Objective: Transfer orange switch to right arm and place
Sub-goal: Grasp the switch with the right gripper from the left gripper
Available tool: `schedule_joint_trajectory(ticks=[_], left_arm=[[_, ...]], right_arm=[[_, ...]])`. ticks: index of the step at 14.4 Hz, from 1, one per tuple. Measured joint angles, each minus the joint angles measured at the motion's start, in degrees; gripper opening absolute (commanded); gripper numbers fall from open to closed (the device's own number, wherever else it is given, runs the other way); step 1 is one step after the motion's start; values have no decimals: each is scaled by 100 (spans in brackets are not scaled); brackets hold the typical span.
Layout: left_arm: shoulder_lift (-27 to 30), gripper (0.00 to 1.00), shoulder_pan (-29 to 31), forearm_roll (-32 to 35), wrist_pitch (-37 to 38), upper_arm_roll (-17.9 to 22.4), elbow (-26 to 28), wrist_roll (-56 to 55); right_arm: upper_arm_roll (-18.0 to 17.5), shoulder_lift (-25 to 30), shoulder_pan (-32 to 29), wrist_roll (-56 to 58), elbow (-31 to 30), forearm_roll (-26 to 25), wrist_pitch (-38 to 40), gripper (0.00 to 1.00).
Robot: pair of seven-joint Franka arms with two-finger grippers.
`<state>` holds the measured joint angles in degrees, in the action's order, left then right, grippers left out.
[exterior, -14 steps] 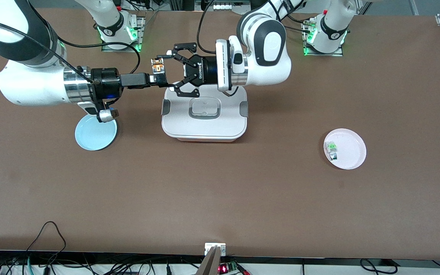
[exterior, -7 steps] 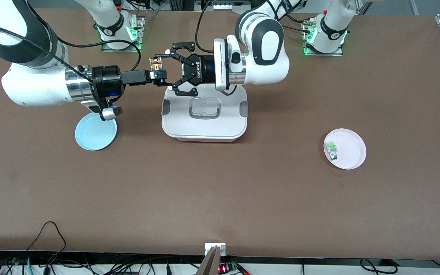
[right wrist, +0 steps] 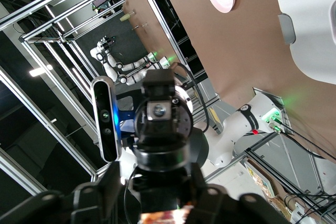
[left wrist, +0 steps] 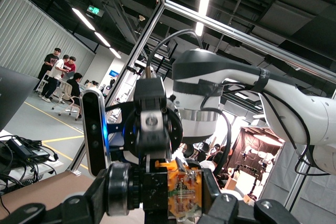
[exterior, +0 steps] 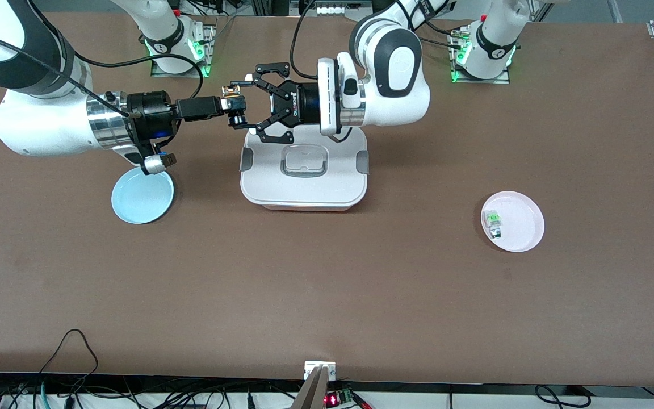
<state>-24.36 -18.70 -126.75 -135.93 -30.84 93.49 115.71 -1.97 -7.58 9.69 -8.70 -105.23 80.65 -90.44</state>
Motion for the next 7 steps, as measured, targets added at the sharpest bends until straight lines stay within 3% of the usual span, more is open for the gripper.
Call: schedule_joint_trajectory(ticks=[1,6,7], left_arm=[[-2,0,-1,-3,0,-1,-18,-56],[-14,0,-7,-3,0,-4,-33,-74],[-14,21,-7,-3,0,-4,-34,-81]], right_arm=[[10,0,0,39,2,13,12,0],[22,1,0,49,2,13,36,0],[22,1,0,49,2,13,38,0]])
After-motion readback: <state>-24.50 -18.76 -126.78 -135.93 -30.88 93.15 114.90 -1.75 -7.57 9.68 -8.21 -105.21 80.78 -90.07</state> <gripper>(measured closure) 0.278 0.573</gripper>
